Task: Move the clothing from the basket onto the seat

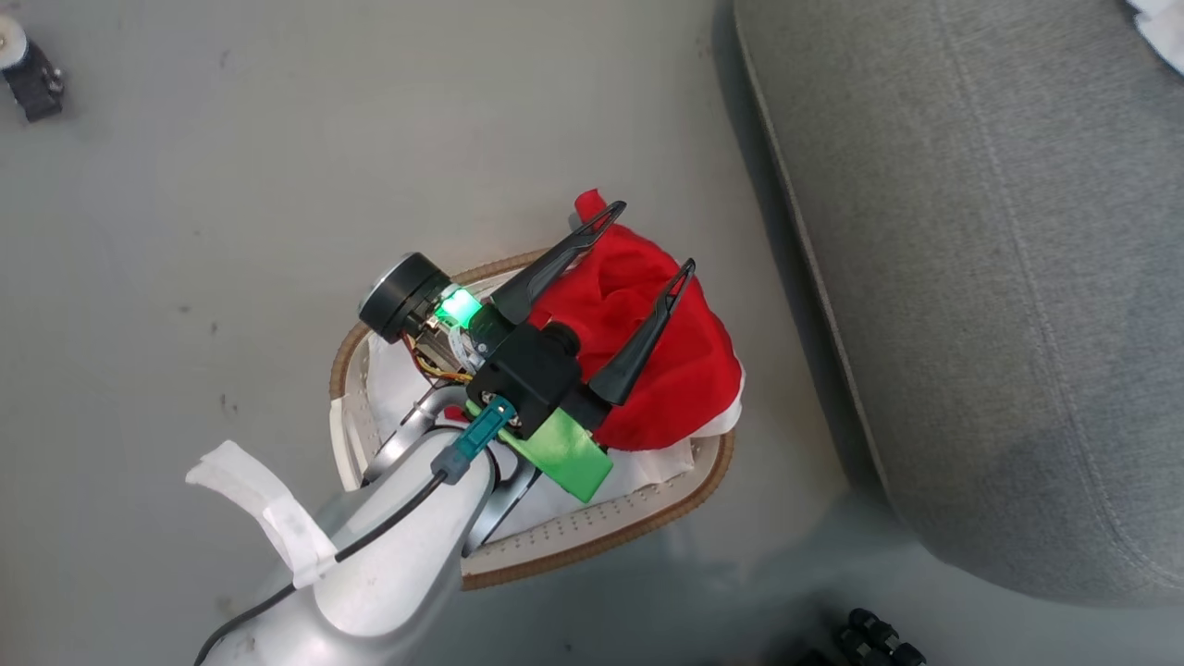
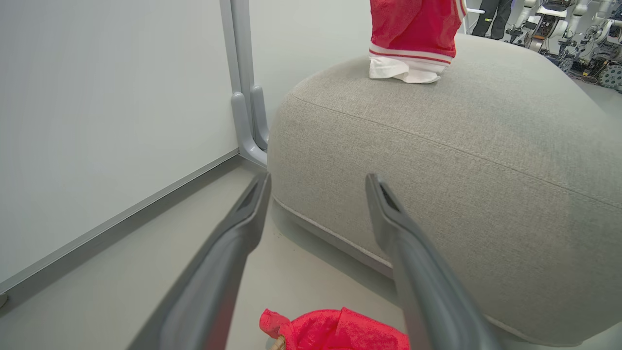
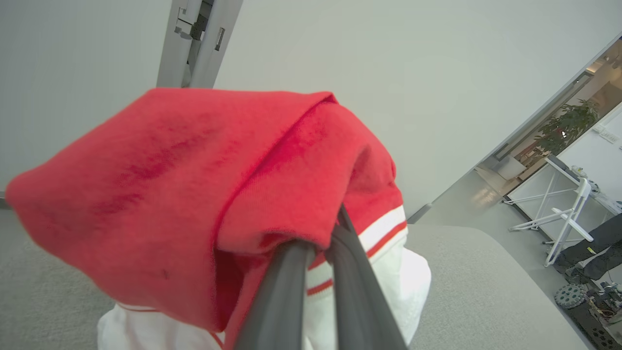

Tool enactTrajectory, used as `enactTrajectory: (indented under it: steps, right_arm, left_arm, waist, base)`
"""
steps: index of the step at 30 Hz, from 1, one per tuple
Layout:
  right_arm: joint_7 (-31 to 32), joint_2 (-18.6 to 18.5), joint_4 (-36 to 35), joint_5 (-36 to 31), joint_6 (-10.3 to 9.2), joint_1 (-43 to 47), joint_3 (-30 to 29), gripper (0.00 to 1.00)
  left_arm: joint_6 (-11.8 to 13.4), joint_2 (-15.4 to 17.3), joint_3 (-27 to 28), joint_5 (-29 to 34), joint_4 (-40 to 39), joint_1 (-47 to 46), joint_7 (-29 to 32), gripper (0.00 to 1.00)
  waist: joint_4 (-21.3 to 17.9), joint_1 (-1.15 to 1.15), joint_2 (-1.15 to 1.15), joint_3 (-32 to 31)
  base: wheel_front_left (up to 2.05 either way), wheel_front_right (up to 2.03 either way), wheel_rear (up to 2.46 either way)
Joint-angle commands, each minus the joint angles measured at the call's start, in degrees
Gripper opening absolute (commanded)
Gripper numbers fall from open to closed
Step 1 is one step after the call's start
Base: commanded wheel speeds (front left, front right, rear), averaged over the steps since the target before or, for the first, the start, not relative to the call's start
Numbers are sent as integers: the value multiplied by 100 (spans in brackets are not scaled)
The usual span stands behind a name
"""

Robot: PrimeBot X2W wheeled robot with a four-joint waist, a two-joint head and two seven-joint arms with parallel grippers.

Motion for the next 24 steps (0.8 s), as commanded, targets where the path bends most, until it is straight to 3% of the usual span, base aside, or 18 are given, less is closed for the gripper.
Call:
enactTrajectory:
  steps: [1, 13, 15, 16, 24]
  right_arm:
    - [-18, 34, 105, -37, -8, -65, -22, 0]
    - [-136, 475, 731, -236, -8, 468, 235, 0]
    - [-148, 495, 645, -242, -8, 536, 269, 28]
    - [-151, 504, 600, -249, -8, 594, 291, 100]
    - [-161, 599, 87, -187, -8, 1147, 448, 100]
  left_arm:
    - [-2, -7, 12, 58, -45, -163, -3, 100]
    - [11, -37, 116, 100, 19, -202, -3, 100]
    - [10, -46, 128, 83, 19, -161, -3, 100]
    - [9, -51, 138, 75, 18, -138, -3, 100]
    - [4, -130, 300, -38, 67, 81, -3, 100]
  waist:
    - [435, -1, 61, 517]
    - [339, -1, 61, 524]
    - [311, -1, 61, 458]
    - [293, -1, 61, 416]
    - [226, -1, 61, -88]
  base:
    - [0, 0, 0]
    - [0, 0, 0]
    - [0, 0, 0]
    - [0, 0, 0]
    - [0, 0, 0]
